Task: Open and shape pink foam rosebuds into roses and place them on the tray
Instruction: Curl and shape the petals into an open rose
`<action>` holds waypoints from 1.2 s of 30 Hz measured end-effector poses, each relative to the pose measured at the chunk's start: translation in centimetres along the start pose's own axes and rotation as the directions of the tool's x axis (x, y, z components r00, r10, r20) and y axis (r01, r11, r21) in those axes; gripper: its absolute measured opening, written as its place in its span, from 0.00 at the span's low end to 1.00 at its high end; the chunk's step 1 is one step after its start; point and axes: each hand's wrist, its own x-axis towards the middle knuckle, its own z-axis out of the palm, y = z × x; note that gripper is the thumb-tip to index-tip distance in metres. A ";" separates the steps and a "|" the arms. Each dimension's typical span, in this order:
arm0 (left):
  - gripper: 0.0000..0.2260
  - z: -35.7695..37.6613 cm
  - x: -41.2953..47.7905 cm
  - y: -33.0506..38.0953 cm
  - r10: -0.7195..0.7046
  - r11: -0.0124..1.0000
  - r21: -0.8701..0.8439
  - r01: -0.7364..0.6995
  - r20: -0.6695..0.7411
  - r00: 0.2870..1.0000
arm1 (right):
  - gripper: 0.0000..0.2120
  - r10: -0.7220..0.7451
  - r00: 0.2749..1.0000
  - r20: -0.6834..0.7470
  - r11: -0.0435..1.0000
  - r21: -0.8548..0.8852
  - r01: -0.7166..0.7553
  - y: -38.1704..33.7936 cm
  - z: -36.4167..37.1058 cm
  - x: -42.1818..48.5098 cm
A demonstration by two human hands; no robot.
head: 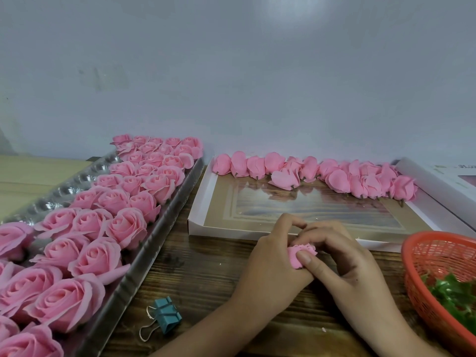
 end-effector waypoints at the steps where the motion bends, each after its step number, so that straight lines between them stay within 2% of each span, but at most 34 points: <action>1: 0.18 0.0 0.0 -0.1 -0.001 1.000 -0.011 0.001 -0.003 1.000 | 0.06 -0.002 1.000 0.002 1.000 0.007 0.002 -0.1 0.0 0.0; 6: 0.16 0.1 0.1 -0.3 0.004 1.000 0.008 -0.003 -0.035 0.999 | 0.09 0.053 0.998 -0.021 0.998 0.016 -0.053 0.0 0.0 -0.1; 12: 0.20 0.2 0.0 0.1 0.024 0.999 0.034 -0.024 -0.006 1.000 | 0.22 0.106 0.993 -0.053 0.991 0.089 -0.101 0.2 0.4 -0.3; 17: 0.25 0.3 -0.1 0.3 0.038 0.999 0.019 -0.038 0.033 0.999 | 0.08 0.063 0.997 -0.038 0.997 0.051 -0.061 0.3 0.2 0.0; 20: 0.24 0.2 0.0 0.3 0.036 0.998 -0.042 -0.036 0.012 0.999 | 0.06 0.040 0.999 -0.027 0.999 0.023 -0.039 0.3 0.1 0.0; 27: 0.20 0.0 0.3 -0.2 -0.006 0.994 -0.113 0.003 -0.025 1.000 | 0.04 0.028 0.998 -0.051 0.999 0.032 -0.027 0.6 0.0 0.0; 31: 0.15 -0.1 0.4 -0.3 -0.011 0.997 -0.080 0.009 -0.027 1.000 | 0.02 0.020 0.998 -0.060 0.998 0.055 -0.017 0.6 0.0 0.1; 36: 0.09 -0.1 0.5 -0.4 -0.028 0.998 -0.058 0.026 -0.034 0.999 | 0.07 -0.049 0.998 -0.033 0.998 0.041 0.050 0.5 0.1 -0.1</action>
